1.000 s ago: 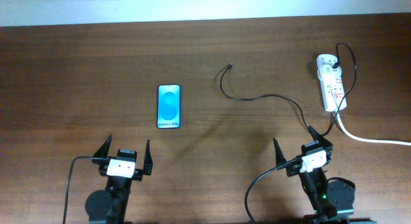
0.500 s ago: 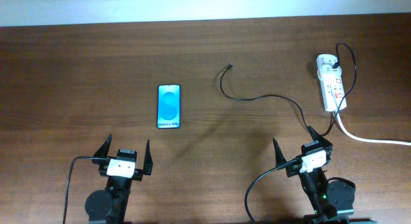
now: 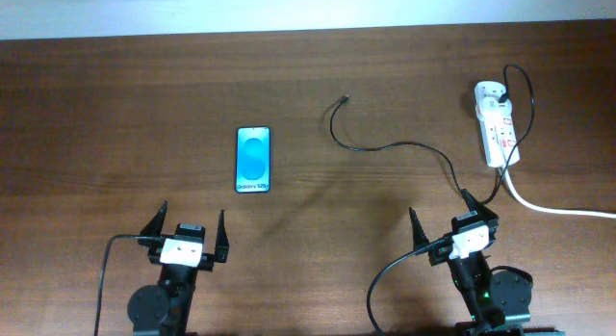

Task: Plug charger to phone and switch on socket

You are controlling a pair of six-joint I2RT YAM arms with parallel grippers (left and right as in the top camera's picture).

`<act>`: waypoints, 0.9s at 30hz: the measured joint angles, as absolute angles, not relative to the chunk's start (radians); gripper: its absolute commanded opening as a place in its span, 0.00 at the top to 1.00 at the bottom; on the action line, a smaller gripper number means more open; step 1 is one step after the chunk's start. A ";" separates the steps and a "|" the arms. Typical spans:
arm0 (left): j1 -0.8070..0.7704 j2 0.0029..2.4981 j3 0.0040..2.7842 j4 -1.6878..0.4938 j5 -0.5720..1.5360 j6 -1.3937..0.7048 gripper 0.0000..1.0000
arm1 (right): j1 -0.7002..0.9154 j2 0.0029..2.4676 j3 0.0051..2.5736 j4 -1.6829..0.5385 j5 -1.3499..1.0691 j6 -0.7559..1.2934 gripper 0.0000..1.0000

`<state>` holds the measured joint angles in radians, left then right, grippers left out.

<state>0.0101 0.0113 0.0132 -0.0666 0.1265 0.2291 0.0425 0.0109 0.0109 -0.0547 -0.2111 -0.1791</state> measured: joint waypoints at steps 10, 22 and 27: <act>0.010 0.011 0.013 -0.067 0.126 0.229 0.01 | 0.043 0.011 0.011 -0.054 -0.211 -0.178 0.01; 0.010 0.012 0.010 0.037 0.150 0.223 0.01 | 0.043 0.011 0.011 -0.054 -0.211 -0.179 0.02; 0.010 0.014 0.014 0.100 0.141 0.125 0.01 | 0.043 0.011 0.011 -0.054 -0.211 -0.178 0.01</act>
